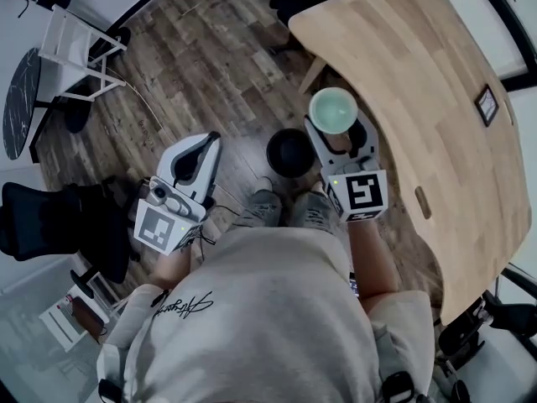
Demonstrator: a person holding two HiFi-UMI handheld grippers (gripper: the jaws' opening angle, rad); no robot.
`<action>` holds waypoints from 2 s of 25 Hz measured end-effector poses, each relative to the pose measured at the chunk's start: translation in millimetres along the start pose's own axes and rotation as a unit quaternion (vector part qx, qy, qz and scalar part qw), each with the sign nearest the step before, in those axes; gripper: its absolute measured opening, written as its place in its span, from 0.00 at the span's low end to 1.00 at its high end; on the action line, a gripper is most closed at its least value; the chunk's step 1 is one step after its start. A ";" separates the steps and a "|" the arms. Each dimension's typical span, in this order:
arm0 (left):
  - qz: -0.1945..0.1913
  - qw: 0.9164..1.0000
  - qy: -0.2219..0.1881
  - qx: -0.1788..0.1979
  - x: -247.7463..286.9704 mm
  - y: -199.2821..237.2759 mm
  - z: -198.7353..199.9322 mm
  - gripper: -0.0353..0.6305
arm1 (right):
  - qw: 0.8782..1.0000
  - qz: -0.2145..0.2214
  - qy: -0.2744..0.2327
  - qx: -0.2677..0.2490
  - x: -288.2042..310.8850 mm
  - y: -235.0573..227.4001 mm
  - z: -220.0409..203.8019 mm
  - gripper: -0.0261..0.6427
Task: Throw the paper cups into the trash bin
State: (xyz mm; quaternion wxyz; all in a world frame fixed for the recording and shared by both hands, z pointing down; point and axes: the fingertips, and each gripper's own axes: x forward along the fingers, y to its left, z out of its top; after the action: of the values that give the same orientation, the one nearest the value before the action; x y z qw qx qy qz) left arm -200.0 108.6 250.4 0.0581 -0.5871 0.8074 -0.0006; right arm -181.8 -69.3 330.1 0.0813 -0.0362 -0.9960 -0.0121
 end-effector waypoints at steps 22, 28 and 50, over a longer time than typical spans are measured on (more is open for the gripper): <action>0.061 0.997 0.033 -0.042 -5.3 7.3 -99.6 0.06 | 0.993 0.087 0.076 0.024 42.4 36.2 -116.0 0.48; 0.062 0.996 0.039 -0.056 -8.8 4.1 -126.8 0.06 | 0.989 0.103 0.099 0.030 44.7 48.5 -152.8 0.48; 0.066 0.992 0.058 -0.087 -5.9 -3.0 -218.5 0.06 | 0.977 0.149 0.151 0.006 55.1 71.2 -277.9 0.48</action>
State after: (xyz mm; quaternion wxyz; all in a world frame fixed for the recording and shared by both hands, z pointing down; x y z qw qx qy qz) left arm -216.0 98.6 468.2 -0.0403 -0.5343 0.8434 0.0394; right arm -186.0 -2.8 614.5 0.2322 -0.1813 -0.9556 0.0008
